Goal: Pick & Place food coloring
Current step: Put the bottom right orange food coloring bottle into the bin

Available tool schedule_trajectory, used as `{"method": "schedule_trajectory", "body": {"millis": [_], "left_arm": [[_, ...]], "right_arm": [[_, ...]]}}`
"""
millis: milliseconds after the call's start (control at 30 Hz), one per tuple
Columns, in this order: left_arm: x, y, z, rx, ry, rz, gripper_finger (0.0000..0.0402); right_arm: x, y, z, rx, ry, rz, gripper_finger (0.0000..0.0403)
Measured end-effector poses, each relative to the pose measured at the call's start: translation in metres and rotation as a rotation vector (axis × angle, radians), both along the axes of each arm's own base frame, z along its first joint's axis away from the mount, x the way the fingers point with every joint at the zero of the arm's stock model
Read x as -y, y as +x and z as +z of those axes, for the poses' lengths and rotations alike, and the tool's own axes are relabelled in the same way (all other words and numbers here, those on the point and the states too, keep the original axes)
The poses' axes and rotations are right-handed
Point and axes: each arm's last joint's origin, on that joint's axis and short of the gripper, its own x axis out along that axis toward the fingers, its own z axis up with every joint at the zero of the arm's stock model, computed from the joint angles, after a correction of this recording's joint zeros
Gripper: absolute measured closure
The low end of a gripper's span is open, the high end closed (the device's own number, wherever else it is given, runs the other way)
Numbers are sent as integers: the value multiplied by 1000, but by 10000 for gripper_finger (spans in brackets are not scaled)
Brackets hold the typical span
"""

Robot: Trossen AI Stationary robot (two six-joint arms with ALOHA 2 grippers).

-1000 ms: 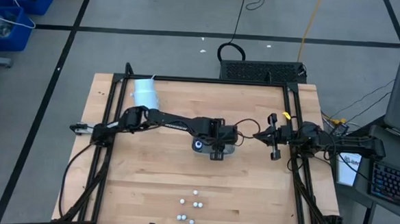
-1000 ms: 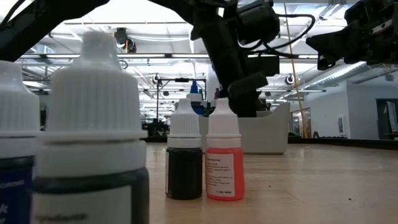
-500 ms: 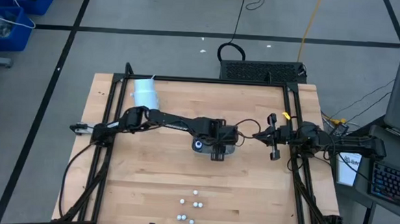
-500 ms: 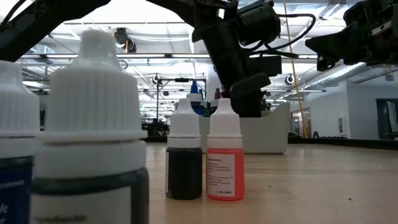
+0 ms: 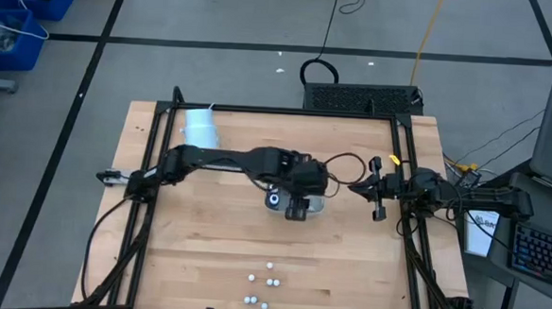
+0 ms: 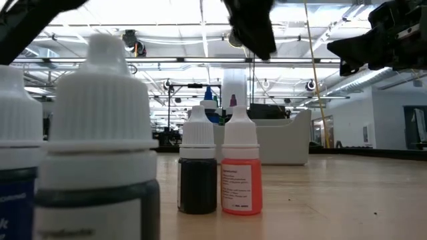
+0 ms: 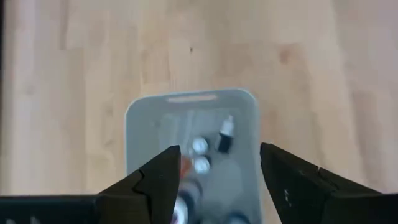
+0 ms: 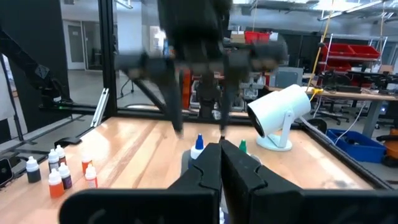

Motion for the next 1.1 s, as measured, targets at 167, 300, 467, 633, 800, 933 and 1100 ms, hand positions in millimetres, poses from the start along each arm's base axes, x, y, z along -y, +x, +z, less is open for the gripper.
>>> {"method": "schedule_trajectory", "body": {"millis": [167,300,467,633,800,933,1100], "left_arm": [[16,-53,60,60,44,-3,210],[25,-104,98,155,85,31,270],[34,-155,88,342,31,5,348],[30,-213,47,462,20,-35,395],[21,-274,16,705,-58,50,397],[14,-295,-42,821,-77,149,393],[10,-313,-94,919,-71,183,398]], "right_arm": [[0,0,-1,-7,-16,-2,403],[0,0,-1,-7,-16,-2,403],[0,0,0,0,-18,-3,403],[0,0,0,-3,-1,-2,403],[0,0,0,4,9,-3,403],[0,0,1,14,8,-3,403],[0,0,1,11,31,2,403]]}}
